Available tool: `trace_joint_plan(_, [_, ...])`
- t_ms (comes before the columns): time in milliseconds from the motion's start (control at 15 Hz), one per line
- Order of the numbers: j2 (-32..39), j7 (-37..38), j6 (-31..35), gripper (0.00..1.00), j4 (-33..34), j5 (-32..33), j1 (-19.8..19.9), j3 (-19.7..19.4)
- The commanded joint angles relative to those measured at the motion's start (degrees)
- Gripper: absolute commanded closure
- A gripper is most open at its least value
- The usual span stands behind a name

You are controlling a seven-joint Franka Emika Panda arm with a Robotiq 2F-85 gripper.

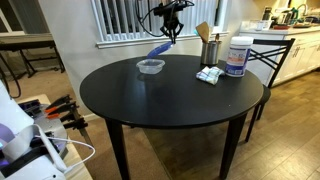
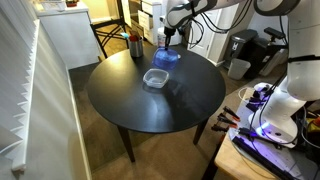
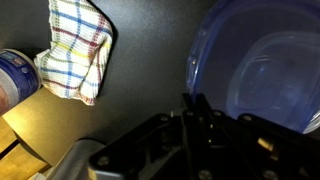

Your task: Put the blue lid on the clear bowl.

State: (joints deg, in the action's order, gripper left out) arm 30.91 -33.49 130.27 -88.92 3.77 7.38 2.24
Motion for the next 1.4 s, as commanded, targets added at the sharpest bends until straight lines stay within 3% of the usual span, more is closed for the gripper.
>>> trace_joint_plan(0, [1.91,-0.38,1.44,0.98,1.3,-1.03,0.18,1.2])
trace_joint_plan(333, [6.28,-1.3,1.46,0.98,5.68,-2.93,0.27,3.58])
trace_joint_plan(600, [12.33,-2.28,-1.2,0.98,12.94,-5.51,1.12,5.63])
trace_joint_plan(933, [21.03,-3.35,-8.58,0.98,23.82,-10.24,2.28,8.6])
trace_joint_plan(1333, [26.86,-2.94,-20.06,0.98,33.34,-11.31,1.61,9.36])
